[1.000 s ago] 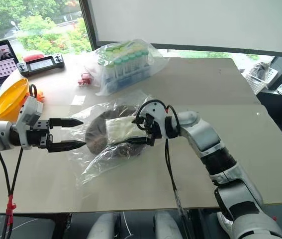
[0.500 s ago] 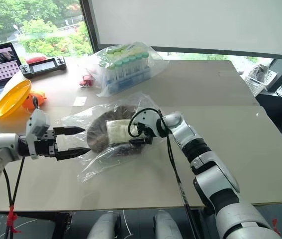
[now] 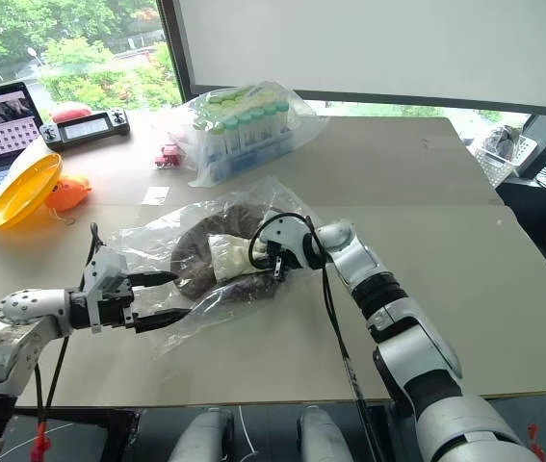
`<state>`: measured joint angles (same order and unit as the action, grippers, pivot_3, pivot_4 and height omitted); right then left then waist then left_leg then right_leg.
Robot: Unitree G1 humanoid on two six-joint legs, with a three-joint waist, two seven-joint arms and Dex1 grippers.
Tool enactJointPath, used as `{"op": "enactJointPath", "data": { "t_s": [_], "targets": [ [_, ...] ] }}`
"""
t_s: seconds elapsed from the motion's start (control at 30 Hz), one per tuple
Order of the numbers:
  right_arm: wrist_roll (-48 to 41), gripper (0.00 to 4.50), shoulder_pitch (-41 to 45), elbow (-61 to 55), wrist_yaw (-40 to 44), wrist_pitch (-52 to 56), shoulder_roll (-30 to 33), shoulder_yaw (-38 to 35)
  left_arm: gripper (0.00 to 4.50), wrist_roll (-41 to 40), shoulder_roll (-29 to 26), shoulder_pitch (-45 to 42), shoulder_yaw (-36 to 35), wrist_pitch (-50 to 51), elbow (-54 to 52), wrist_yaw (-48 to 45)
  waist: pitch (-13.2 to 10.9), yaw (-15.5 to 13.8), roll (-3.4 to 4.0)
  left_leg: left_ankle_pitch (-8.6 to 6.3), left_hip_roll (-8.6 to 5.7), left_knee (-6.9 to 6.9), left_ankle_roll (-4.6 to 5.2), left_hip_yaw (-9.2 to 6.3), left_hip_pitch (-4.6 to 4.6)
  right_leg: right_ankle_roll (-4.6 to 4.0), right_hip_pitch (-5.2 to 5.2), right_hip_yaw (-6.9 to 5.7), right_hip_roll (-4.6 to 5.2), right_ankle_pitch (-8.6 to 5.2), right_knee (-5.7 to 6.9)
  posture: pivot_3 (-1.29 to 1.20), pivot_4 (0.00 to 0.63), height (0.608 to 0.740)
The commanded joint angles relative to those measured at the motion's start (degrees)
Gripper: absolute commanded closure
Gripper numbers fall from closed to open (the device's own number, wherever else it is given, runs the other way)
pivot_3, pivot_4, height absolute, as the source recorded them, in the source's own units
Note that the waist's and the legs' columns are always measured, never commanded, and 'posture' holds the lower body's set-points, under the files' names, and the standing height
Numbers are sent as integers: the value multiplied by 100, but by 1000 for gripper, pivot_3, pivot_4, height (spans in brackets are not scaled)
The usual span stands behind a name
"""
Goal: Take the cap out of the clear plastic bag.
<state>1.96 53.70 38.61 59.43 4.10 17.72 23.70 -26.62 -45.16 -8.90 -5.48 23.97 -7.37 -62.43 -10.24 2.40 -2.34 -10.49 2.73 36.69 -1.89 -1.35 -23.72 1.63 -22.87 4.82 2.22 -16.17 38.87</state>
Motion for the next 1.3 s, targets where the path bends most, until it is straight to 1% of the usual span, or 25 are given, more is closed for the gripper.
{"op": "enactJointPath", "data": {
  "t_s": [0.03, 0.07, 0.17, 0.23, 0.3, 0.37, 0.43, 0.5, 0.57, 0.6, 0.67, 0.73, 0.77, 0.83, 0.87, 0.93, 0.97, 1.03, 1.07, 1.1, 1.23, 1.3],
  "targets": [
    [110, 4489, -118, -414, 82, 337, 194, -100, 0, -14, 29, -164, -29, -88, -26, -5, 0, -1, 0, 0, 0, 0, 0, 0, -1, 0, -1, 0, 0, 0, 0, 0, 150, 740],
    [55, 4489, -122, -564, 98, 421, 212, -156, 0, -23, 32, -172, -30, -81, -32, -10, 0, 0, 1, 0, 0, 0, 0, 0, -4, 0, -4, 0, 0, 0, 0, 0, 150, 740],
    [-577, 4489, -61, -1399, 142, 1099, 281, -741, 0, -50, 45, -209, -21, -49, -57, -20, -2, 2, 2, 0, 0, 0, 0, 0, -19, 0, -20, 0, 0, 0, 1, 0, 150, 740],
    [-1130, 4489, 192, -1579, -102, 1589, 332, -1483, 0, -74, 53, -231, -6, -15, -54, -43, -3, 7, 3, 0, 0, 0, 0, -1, -38, 0, -37, 0, 0, 0, 1, 0, 150, 740],
    [-1346, 4489, 437, -1398, -500, 1716, 469, -2075, 0, -80, 53, -244, 5, -4, -49, -62, -4, 8, 5, 0, 0, 0, 0, -4, -44, 0, -40, -2, 0, 0, 1, 0, 150, 740],
    [-1339, 4489, 660, -843, -974, 1527, 748, -2531, 0, -71, 63, -266, 40, -4, -37, -67, -6, 9, 7, 0, 0, 0, 0, -4, -47, 0, -43, -2, 0, 1, 0, 0, 150, 740],
    [-1200, 4489, 825, -166, -1517, 1260, 1034, -2813, 0, -63, 73, -278, 72, -7, -36, -64, -6, -26, 7, -1, -1, -4, 0, -5, -47, 0, -40, -7, 2, 0, -9, 0, 150, 740],
    [-842, 4489, 955, 681, -2215, 983, 1327, -2843, 0, -64, 75, -273, 89, -2, -56, -54, -6, -42, 7, -1, -1, -7, 0, -7, -47, 0, -31, -17, 6, 0, -27, 0, 150, 740],
    [-728, 4489, 1090, 1566, -2902, 933, 1544, -3004, 0, -77, 77, -278, 108, 19, -76, -52, -6, -18, 6, -1, -3, -11, 1, -4, -48, 0, -29, -15, 11, 0, -37, 0, 150, 740],
    [-651, 4489, 1078, 2059, -3441, 887, 1691, -3090, 0, -91, 73, -272, 115, 33, -96, -57, -6, -4, 6, -1, -6, -17, 1, -1, -48, 0, -31, -11, 12, 0, -39, 0, 150, 740],
    [-520, 4489, 1006, 2699, -4059, 677, 1881, -3156, 0, -115, 64, -254, 116, 52, -124, -61, -10, 11, 11, -1, -8, -28, 1, 0, -50, -1, -37, -7, 13, 1, -40, 0, 150, 740],
    [-451, 3502, 965, 3008, -4347, 487, 1961, -3174, 0, -103, 55, -253, 122, 48, -120, -58, -15, 29, 20, 0, -10, -39, 1, 5, -51, -2, -44, 3, 13, 1, -41, 0, 150, 740],
    [-432, 3252, 976, 3102, -4412, 419, 1972, -3178, 0, -97, 54, -255, 123, 46, -116, -54, -22, 40, 30, 0, -11, -41, 1, 6, -51, -1, -44, 6, 14, 1, -42, 0, 150, 740],
    [-452, 2561, 1011, 3240, -4417, 354, 1961, -3239, 0, -100, 52, -259, 121, 55, -112, -51, -32, 137, 46, 0, -11, -43, 1, 19, -50, 0, -51, 23, 13, 1, -42, 0, 150, 740],
    [-478, 2335, 1024, 3275, -4397, 339, 1949, -3279, 0, -106, 43, -250, 114, 62, -122, -54, -33, 189, 48, 0, -12, -44, 2, 26, -48, 1, -51, 31, 13, 2, -40, 0, 150, 740],
    [-527, 1509, 1035, 3298, -4379, 322, 1928, -3350, 0, -111, 33, -247, 112, 74, -136, -52, -33, 262, 48, 0, -12, -49, 1, 34, -38, 3, -50, 41, 12, 3, -37, 0, 150, 740],
    [-533, 1240, 1035, 3294, -4374, 316, 1921, -3365, 0, -112, 26, -246, 114, 79, -147, -54, -33, 279, 48, 0, -12, -49, 2, 33, -37, 3, -49, 41, 12, 3, -36, 0, 150, 740],
    [-532, 465, 1039, 3275, -4347, 311, 1909, -3394, 0, -117, 23, -250, 134, 93, -189, -61, -33, 295, 48, 0, -12, -48, 2, 33, -35, 4, -45, 40, 12, 2, -36, 0, 150, 740],
    [-526, 196, 1040, 3266, -4334, 312, 1904, -3406, 0, -120, 22, -248, 138, 98, -205, -65, -33, 299, 48, 0, -12, -48, 2, 33, -36, 5, -45, 40, 12, 2, -37, 0, 150, 740],
    [-522, 18, 1043, 3250, -4321, 308, 1903, -3416, 0, -118, 26, -249, 148, 103, -230, -65, -33, 301, 48, 0, -13, -48, 2, 33, -36, 7, -45, 40, 12, 2, -38, 0, 150, 740],
    [-585, 18, 1134, 2956, -3999, 247, 1980, -3440, 0, -154, 197, -474, 183, 110, -434, 94, -34, 301, 50, 0, -14, -48, 2, 33, -37, 8, -45, 40, 13, 2, -39, 0, 150, 740],
    [-778, 18, 983, 2156, -3109, 82, 1982, -3371, 0, -175, 264, -565, 295, 180, -618, 113, -36, 301, 51, 0, -14, -47, 1, 32, -38, 8, -45, 40, 13, 2, -39, 0, 150, 740]
  ]
}}
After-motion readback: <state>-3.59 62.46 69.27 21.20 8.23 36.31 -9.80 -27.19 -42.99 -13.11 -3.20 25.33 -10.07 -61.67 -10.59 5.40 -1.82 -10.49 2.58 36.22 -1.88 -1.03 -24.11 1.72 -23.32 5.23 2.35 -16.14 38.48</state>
